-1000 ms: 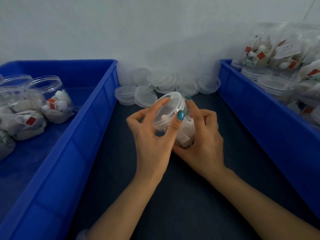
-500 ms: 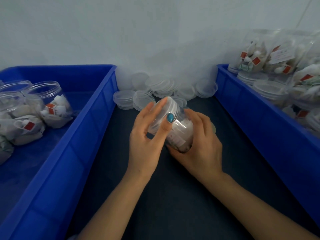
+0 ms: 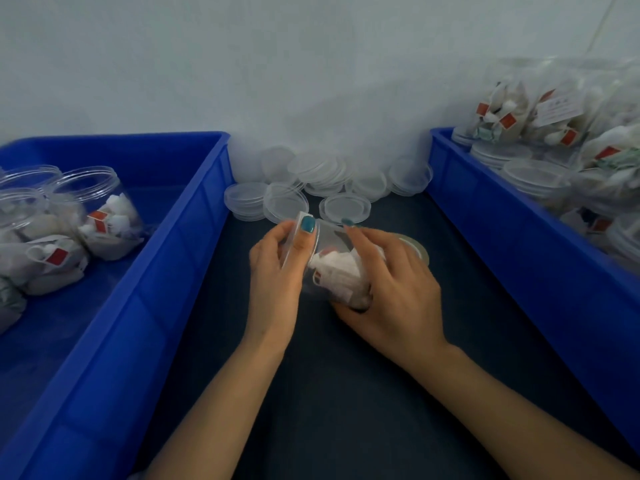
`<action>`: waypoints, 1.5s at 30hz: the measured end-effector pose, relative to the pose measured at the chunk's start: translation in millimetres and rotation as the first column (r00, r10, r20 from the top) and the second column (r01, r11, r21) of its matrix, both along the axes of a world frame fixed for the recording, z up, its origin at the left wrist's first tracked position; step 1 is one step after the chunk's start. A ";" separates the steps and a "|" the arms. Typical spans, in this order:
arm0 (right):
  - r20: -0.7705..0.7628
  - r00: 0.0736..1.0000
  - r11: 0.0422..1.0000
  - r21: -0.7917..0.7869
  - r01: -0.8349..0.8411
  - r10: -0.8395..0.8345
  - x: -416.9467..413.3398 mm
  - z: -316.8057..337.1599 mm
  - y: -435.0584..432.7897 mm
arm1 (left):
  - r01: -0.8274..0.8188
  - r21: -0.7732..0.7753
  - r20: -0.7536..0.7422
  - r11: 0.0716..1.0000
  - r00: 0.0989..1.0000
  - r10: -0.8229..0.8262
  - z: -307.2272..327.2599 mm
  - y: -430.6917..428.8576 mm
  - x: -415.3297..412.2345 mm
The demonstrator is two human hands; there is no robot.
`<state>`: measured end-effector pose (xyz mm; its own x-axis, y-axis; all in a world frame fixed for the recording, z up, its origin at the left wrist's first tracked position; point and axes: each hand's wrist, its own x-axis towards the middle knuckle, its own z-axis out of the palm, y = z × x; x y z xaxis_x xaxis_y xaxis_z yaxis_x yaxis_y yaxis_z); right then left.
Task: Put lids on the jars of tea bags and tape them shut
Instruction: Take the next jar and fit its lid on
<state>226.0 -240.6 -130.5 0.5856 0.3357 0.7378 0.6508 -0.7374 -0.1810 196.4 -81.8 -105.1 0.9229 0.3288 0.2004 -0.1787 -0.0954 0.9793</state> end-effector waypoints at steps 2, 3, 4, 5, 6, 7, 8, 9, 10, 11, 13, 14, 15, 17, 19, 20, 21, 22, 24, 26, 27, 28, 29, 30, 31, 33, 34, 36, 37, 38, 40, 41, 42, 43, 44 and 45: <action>-0.165 0.984 0.989 0.141 -0.037 0.061 1.2 0.1 -0.8 | 0.058 -0.037 0.072 0.998 0.996 -0.055 4.0 3.7 -1.2; -0.255 0.958 0.971 0.229 -0.069 0.128 2.6 0.3 -1.7 | 0.104 -0.031 0.108 0.994 0.989 -0.100 6.4 5.1 -1.8; -0.327 0.922 0.944 0.316 -0.100 0.207 4.9 -0.5 -2.8 | 0.152 -0.009 0.138 0.988 0.979 -0.149 7.8 6.3 -2.2; -0.364 0.891 0.916 0.382 -0.123 0.271 7.0 -1.7 -4.4 | 0.186 0.030 0.158 0.982 0.969 -0.188 8.7 6.4 -3.0; -0.370 0.878 0.899 0.416 -0.137 0.304 8.5 -2.8 -5.8 | 0.204 0.070 0.170 0.977 0.962 -0.213 8.4 6.8 -3.0; -0.360 0.879 0.896 0.420 -0.146 0.312 9.1 -3.7 -6.5 | 0.206 0.107 0.173 0.973 0.959 -0.223 8.1 6.6 -3.4; -0.347 0.887 0.901 0.408 -0.149 0.304 9.0 -4.0 -6.3 | 0.202 0.136 0.170 0.970 0.960 -0.223 7.3 6.7 -3.2; -0.339 0.896 0.910 0.389 -0.143 0.286 8.4 -4.3 -5.5 | 0.195 0.160 0.166 0.968 0.961 -0.221 6.4 7.2 -3.1; -0.332 0.907 0.921 0.366 -0.130 0.260 7.4 -4.3 -4.6 | 0.191 0.179 0.164 0.965 0.962 -0.220 5.8 7.8 -3.2; -0.318 0.921 0.934 0.340 -0.111 0.225 6.3 -4.0 -3.7 | 0.186 0.194 0.163 0.963 0.962 -0.218 5.2 7.8 -3.6; -0.256 0.957 0.960 0.274 -0.061 0.134 5.2 -2.3 -2.7 | 0.164 0.200 0.164 0.966 0.966 -0.198 3.2 6.7 -3.8; -0.202 0.976 0.972 0.234 -0.033 0.082 5.1 -1.8 -2.6 | 0.147 0.193 0.157 0.970 0.971 -0.179 2.5 5.1 -4.3; -0.134 0.990 0.981 0.192 -0.010 0.036 5.3 -1.8 -2.8 | 0.130 0.181 0.143 0.975 0.977 -0.157 2.2 3.2 -4.4; 0.001 1.000 0.992 0.122 0.012 -0.013 5.9 -2.7 -3.9 | 0.113 0.148 0.108 0.983 0.986 -0.130 2.2 1.1 -4.0; 0.084 0.996 0.997 0.080 0.011 -0.018 6.3 -3.1 -4.8 | 0.109 0.122 0.079 0.987 0.990 -0.119 4.0 1.0 -3.1; 0.106 0.994 0.998 0.064 0.009 -0.016 6.4 -2.8 -5.0 | 0.111 0.102 0.064 0.989 0.991 -0.117 4.4 1.1 -2.3; 0.123 0.992 0.999 0.049 0.007 -0.013 6.4 -2.2 -5.2 | 0.111 0.077 0.046 0.991 0.992 -0.115 4.7 1.1 -1.9; 0.136 0.991 0.999 0.034 0.002 -0.006 6.3 -1.6 -5.4 | 0.107 0.051 0.026 0.993 0.994 -0.108 4.6 1.1 -1.8; 0.144 0.989 1.000 0.011 -0.020 0.019 5.3 -0.8 -5.6 | 0.073 0.015 -0.009 0.997 0.997 -0.073 4.0 0.7 -2.1; 0.112 0.992 0.999 -0.012 -0.051 0.052 3.6 -0.6 -5.8 | 0.017 0.009 -0.019 1.000 1.000 -0.017 4.8 0.1 -3.0; 0.088 0.994 0.998 -0.023 -0.062 0.064 2.4 -0.4 -5.6 | 0.000 0.000 -0.009 1.000 1.000 0.000 5.2 1.0 -3.6; 0.061 0.996 0.998 -0.023 -0.067 0.068 1.2 -0.1 -5.3 | 0.004 -0.019 0.014 1.000 1.000 -0.003 5.1 2.5 -4.0; 0.033 0.997 0.998 -0.007 -0.068 0.068 0.2 0.4 -5.0 | 0.030 -0.045 0.044 0.999 0.999 -0.028 5.3 4.4 -4.2; 0.008 0.998 0.997 0.023 -0.070 0.070 -0.4 1.2 -4.8 | 0.066 -0.070 0.070 0.995 0.996 -0.061 5.5 6.5 -3.9; -0.014 0.997 0.995 0.061 -0.076 0.077 -0.5 1.9 -4.9 | 0.105 -0.087 0.096 0.991 0.991 -0.097 5.7 8.6 -3.7; -0.050 0.994 0.987 0.132 -0.095 0.102 0.4 2.5 -6.0 | 0.185 -0.043 0.149 0.982 0.973 -0.177 6.2 11.1 -3.7; -0.062 0.992 0.984 0.150 -0.099 0.109 0.9 2.4 -6.9 | 0.210 0.014 0.163 0.978 0.964 -0.209 5.5 11.4 -3.8; -0.070 0.992 0.985 0.143 -0.092 0.103 1.5 1.5 -7.8 | 0.227 0.095 0.161 0.969 0.957 -0.240 3.2 11.2 -3.2; -0.063 0.994 0.989 0.127 -0.082 0.090 1.6 0.9 -8.1 | 0.232 0.106 0.151 0.967 0.957 -0.246 2.8 11.6 -1.8; -0.048 0.996 0.992 0.105 -0.065 0.070 1.6 0.4 -8.0 | 0.233 0.108 0.139 0.966 0.959 -0.247 2.5 12.4 0.1; 0.010 1.000 0.998 0.062 -0.025 0.024 1.4 -0.3 -7.9 | 0.223 0.107 0.111 0.969 0.966 -0.234 4.0 11.6 -1.6; 0.044 0.999 0.999 0.040 -0.010 0.008 1.2 -0.4 -8.1 | 0.216 0.096 0.086 0.972 0.971 -0.224 7.1 9.8 -3.2; 0.077 0.997 1.000 0.010 0.003 -0.004 0.7 -0.1 -8.3 | 0.201 0.075 0.051 0.977 0.978 -0.205 9.7 8.2 -7.1; 0.106 0.994 1.000 -0.026 0.017 -0.014 -0.2 0.7 -8.1 | 0.177 0.060 0.016 0.982 0.984 -0.178 16.2 4.2 -9.3; 0.134 0.991 0.998 -0.059 0.032 -0.024 -1.7 1.7 -7.5 | 0.145 0.064 -0.014 0.987 0.989 -0.144 22.9 -0.2 -11.4; 0.160 0.987 0.996 -0.079 0.043 -0.030 -3.3 3.2 -6.6 | 0.098 0.059 -0.061 0.993 0.994 -0.095 31.2 -4.8 -10.3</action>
